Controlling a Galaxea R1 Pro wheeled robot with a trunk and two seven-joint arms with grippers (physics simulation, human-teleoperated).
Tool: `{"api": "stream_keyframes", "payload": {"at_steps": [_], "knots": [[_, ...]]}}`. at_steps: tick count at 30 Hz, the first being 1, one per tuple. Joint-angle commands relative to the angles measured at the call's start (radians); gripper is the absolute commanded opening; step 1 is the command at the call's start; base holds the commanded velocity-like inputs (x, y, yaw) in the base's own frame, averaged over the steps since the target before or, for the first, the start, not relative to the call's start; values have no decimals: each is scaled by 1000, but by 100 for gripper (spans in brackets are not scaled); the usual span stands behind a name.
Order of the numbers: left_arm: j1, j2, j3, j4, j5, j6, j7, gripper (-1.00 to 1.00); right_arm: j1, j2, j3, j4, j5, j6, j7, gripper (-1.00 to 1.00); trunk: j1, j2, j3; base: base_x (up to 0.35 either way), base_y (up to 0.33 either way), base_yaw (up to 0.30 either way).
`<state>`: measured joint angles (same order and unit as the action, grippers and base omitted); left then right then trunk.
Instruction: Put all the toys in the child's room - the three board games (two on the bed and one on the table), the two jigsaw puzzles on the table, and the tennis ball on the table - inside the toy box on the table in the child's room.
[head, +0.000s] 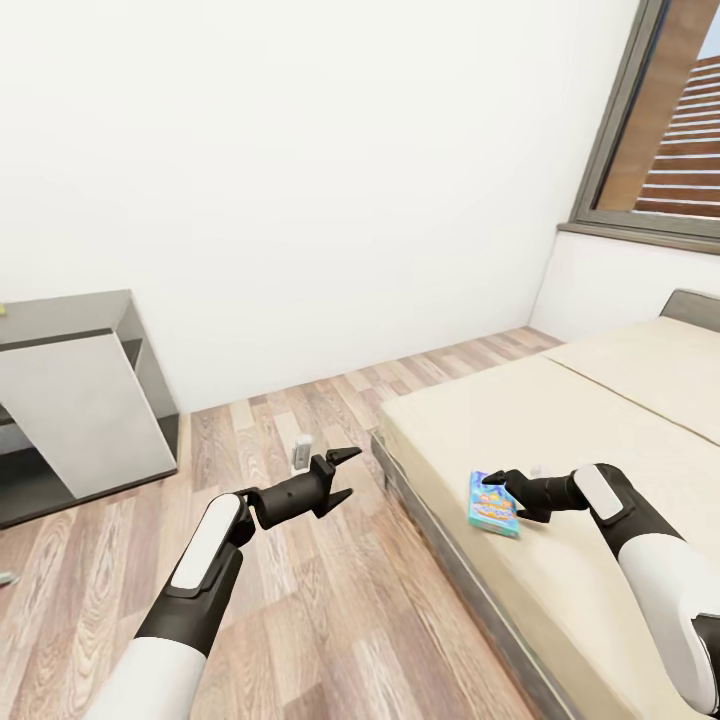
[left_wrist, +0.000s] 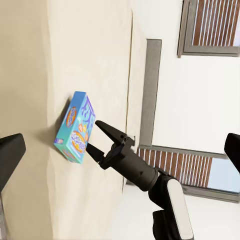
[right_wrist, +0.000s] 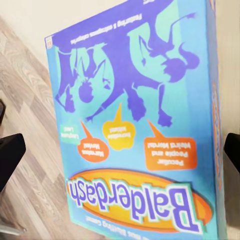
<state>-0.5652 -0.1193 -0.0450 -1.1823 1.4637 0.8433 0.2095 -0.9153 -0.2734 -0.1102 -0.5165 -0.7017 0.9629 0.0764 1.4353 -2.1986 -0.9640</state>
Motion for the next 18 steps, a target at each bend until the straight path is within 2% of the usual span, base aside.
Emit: {"api": "stream_keyframes", "payload": {"at_steps": [1, 18], "knots": [[-1, 0, 0, -1, 10, 2, 10, 100, 0, 0, -5, -1, 10, 5, 8, 100, 0, 0, -1, 0, 0, 76], [-1, 0, 0, -1, 10, 2, 10, 100, 0, 0, -5, 0, 10, 5, 8, 100, 0, 0, -1, 0, 0, 21]]}}
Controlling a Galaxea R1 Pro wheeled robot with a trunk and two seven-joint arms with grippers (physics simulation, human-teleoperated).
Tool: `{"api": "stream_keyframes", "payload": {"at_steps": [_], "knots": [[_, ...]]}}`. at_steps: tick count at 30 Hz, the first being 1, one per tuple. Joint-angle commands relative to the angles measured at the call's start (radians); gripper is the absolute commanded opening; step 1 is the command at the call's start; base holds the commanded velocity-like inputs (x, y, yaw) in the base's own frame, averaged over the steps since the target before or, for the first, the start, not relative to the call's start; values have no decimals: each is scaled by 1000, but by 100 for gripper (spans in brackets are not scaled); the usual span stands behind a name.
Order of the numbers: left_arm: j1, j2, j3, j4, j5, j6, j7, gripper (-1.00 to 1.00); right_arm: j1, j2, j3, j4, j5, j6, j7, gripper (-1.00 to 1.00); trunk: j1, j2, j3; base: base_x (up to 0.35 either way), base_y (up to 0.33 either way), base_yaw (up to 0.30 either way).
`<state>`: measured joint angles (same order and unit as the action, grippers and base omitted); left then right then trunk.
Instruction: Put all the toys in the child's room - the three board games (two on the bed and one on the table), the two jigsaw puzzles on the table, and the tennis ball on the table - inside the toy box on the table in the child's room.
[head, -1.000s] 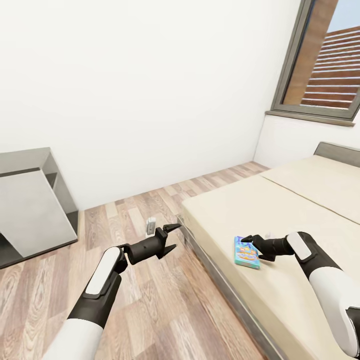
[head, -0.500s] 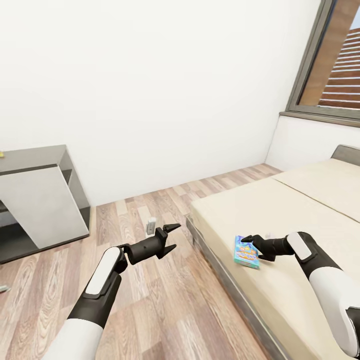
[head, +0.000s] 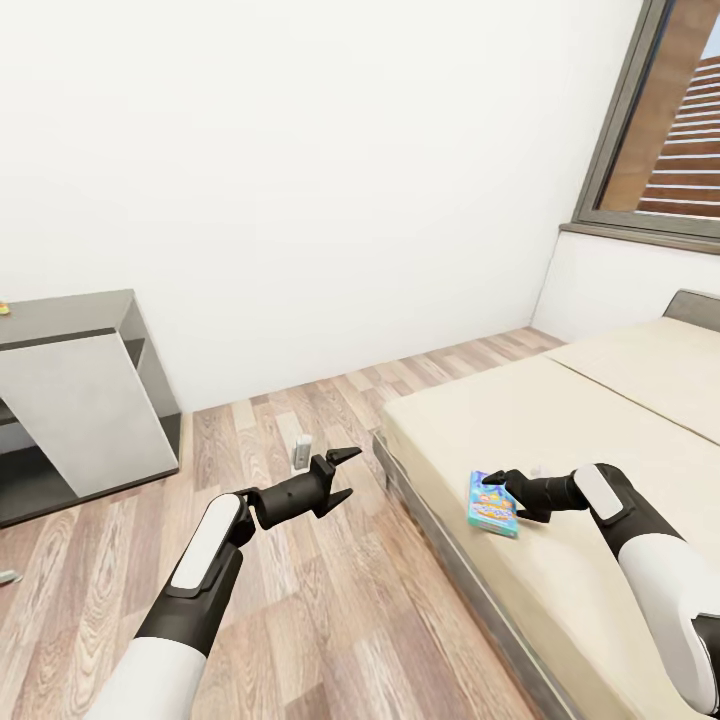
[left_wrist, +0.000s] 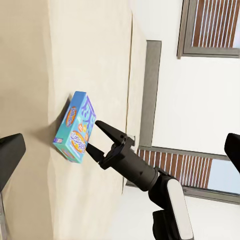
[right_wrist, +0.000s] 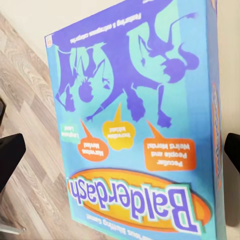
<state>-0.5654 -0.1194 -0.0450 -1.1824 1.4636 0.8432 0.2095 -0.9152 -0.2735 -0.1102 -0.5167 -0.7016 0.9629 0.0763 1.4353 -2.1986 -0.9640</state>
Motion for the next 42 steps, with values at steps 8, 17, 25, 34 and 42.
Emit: {"api": "stream_keyframes", "payload": {"at_steps": [8, 17, 25, 34, 42], "knots": [[0, 0, 1, -1, 11, 2, 10, 100, -1, 0, -5, 0, 10, 5, 8, 100, 0, 0, -1, 0, 0, 2], [0, 0, 1, -2, 11, 2, 10, 100, -1, 0, -5, 0, 10, 5, 8, 100, 0, 0, -1, 0, 0, 24], [-1, 0, 1, -2, 11, 2, 10, 100, -1, -1, -6, 0, 10, 5, 8, 100, 0, 0, -1, 0, 0, 9], [0, 0, 1, -2, 11, 2, 10, 100, -1, -1, -6, 0, 10, 5, 8, 100, 0, 0, -1, 0, 0, 2], [-1, 0, 1, -1, 11, 2, 10, 100, -1, -1, -6, 0, 9, 5, 8, 100, 0, 0, -1, 0, 0, 6]]}}
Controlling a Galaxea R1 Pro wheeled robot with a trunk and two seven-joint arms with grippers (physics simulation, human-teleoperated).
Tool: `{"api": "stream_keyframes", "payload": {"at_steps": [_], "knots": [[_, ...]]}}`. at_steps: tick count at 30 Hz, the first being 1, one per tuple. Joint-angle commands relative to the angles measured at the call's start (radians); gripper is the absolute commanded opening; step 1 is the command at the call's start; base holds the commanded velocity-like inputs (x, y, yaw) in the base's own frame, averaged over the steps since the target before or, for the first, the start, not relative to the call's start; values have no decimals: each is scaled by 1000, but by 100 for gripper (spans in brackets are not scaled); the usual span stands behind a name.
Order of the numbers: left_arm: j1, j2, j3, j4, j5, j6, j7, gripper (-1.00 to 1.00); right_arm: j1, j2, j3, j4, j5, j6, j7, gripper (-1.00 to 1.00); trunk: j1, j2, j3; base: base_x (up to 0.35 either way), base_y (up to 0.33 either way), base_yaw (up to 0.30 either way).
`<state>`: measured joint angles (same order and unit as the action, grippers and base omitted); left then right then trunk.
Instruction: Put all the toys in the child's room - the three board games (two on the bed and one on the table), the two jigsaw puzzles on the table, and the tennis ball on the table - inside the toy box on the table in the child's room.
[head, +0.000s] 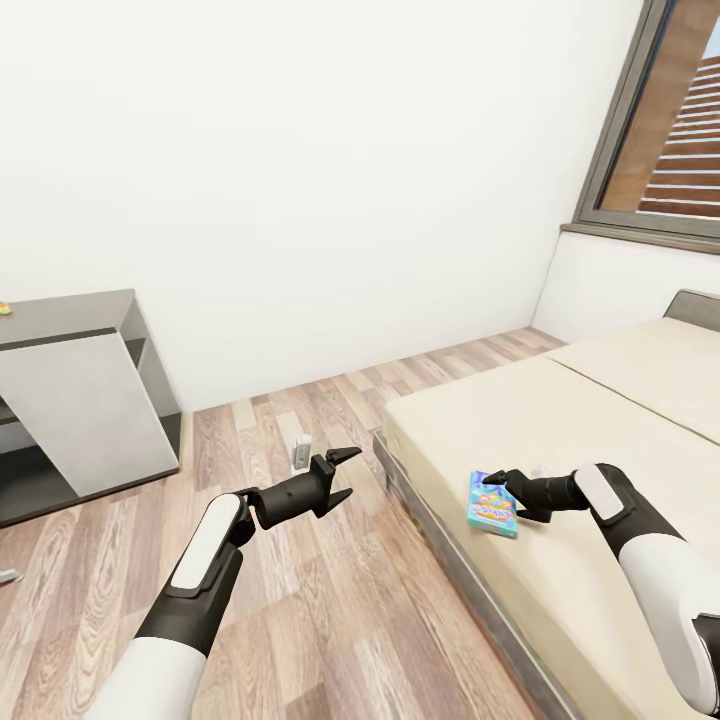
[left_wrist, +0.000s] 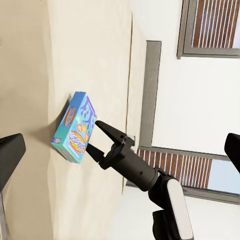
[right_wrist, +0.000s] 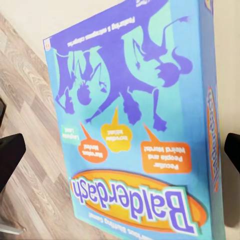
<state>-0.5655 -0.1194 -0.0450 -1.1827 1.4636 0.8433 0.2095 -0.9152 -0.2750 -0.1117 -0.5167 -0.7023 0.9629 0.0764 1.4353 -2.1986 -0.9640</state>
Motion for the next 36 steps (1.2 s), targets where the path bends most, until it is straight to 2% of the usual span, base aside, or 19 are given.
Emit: {"api": "stream_keyframes", "payload": {"at_steps": [1, 36], "knots": [[-1, 0, 1, -1, 11, 2, 10, 100, -1, 0, -5, 0, 10, 5, 8, 100, 0, 0, -1, 0, 0, 35], [0, 0, 1, -2, 11, 2, 10, 100, -1, -8, -11, 1, 9, 0, 8, 100, 0, 0, -1, 0, 0, 22]]}}
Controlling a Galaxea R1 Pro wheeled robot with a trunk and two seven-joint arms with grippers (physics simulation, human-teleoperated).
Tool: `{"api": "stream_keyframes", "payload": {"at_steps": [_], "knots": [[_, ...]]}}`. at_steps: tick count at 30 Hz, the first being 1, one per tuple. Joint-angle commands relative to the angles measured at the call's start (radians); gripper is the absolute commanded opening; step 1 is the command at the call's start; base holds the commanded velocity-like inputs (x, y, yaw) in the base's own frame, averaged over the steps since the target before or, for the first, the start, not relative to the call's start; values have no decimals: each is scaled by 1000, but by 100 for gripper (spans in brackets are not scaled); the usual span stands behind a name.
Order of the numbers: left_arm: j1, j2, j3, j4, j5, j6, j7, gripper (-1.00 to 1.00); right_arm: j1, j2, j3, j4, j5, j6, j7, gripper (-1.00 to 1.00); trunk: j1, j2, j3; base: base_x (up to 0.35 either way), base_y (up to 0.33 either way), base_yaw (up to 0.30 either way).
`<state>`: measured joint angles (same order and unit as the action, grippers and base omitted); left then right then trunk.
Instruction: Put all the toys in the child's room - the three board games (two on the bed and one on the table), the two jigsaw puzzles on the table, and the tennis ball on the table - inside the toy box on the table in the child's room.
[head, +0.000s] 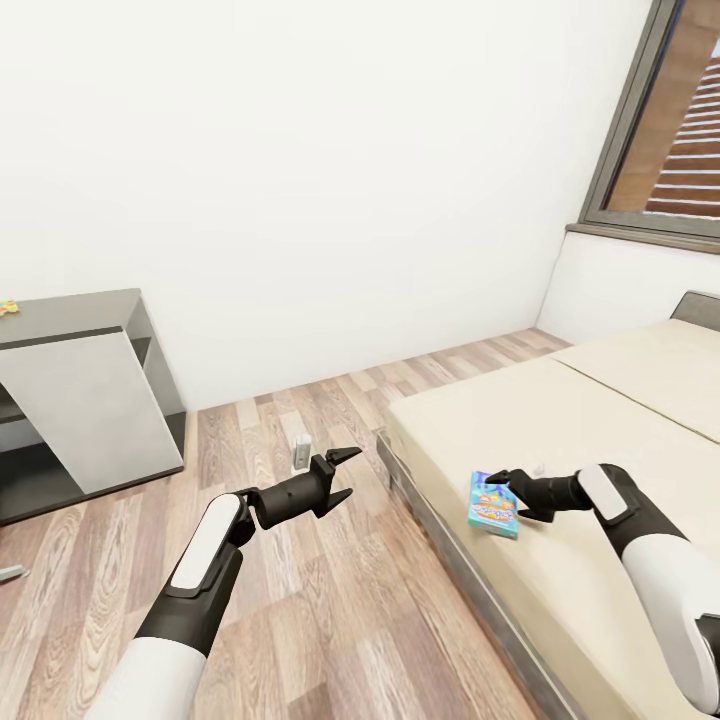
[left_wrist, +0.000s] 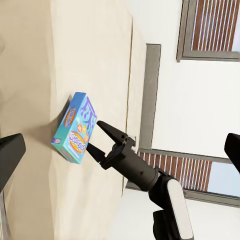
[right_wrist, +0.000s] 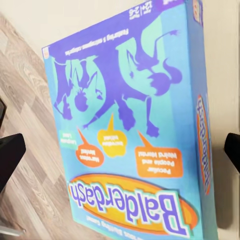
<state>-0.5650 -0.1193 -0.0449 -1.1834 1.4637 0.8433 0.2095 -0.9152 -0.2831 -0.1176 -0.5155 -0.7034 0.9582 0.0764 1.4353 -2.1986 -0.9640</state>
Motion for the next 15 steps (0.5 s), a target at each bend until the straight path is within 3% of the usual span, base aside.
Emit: {"api": "stream_keyframes", "payload": {"at_steps": [1, 7, 15], "knots": [[-1, 0, 1, -1, 10, 2, 10, 100, 0, -1, -6, 0, 10, 4, 8, 100, 0, 0, -1, 0, 0, 0], [-1, 0, 0, 0, 10, 2, 10, 100, 2, -13, -8, -2, 10, -20, 8, 100, 0, 0, -1, 0, 0, 0], [-1, 1, 1, 0, 10, 2, 10, 100, 3, -76, -10, -7, 9, -91, 8, 100, 0, 0, -1, 0, 0, 0]]}}
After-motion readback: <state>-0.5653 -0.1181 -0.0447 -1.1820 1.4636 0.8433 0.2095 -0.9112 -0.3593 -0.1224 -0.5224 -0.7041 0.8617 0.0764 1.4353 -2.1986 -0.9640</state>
